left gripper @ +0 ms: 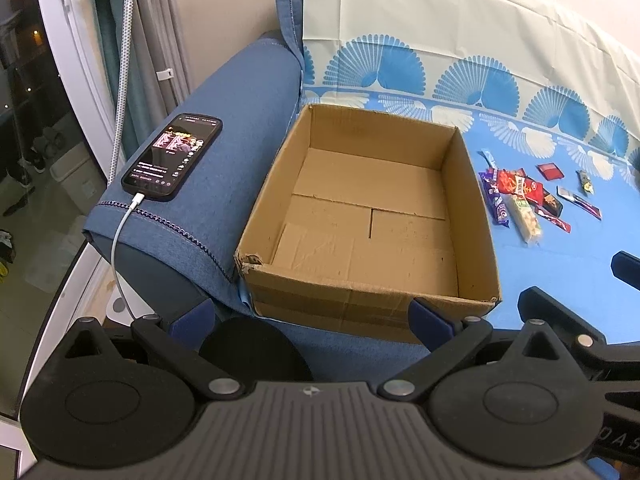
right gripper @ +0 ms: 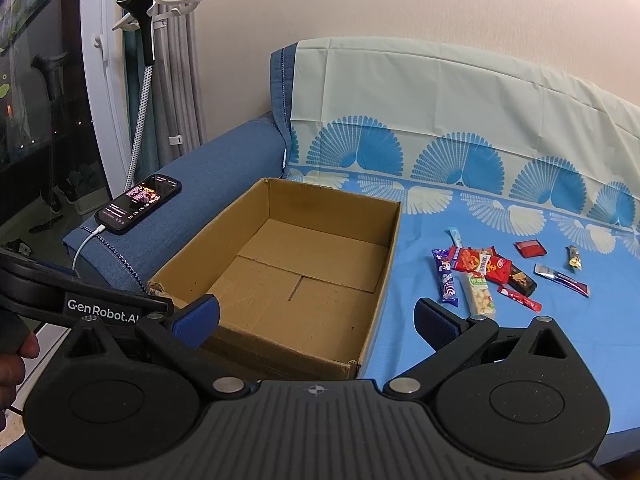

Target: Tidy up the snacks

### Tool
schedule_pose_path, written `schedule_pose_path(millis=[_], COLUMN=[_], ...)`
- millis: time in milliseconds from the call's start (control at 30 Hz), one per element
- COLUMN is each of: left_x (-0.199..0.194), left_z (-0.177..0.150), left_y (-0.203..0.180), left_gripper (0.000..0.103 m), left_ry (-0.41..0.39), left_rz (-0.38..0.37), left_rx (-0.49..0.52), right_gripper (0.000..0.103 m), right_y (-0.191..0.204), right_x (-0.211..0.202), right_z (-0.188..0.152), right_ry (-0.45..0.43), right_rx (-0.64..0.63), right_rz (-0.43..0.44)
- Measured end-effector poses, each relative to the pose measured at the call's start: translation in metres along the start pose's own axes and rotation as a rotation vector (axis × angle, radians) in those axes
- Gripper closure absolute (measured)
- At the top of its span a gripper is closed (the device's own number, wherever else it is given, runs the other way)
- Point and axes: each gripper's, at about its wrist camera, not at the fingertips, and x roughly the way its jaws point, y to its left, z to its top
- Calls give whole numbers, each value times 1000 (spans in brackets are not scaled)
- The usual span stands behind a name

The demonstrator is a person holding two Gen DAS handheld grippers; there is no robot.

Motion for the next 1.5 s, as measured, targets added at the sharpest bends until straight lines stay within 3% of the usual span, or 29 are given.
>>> schedule_pose_path(millis=[1067, 1267, 1500], left_x=[12, 16, 29], left_z=[6, 14, 42], left_y=[-19, -44, -104], left_gripper=[0, 0, 0], left_ry=[53, 72, 100], left_rz=[25, -11, -70], left_rx=[57, 102, 181], right_gripper=[0, 0, 0], right_y=[-26, -56, -127], right_x=[11, 16, 18], right_z=[-8, -9, -18], right_ry=[28, 32, 13], right_rx=[90, 165, 290], right_rz=[36, 7, -130])
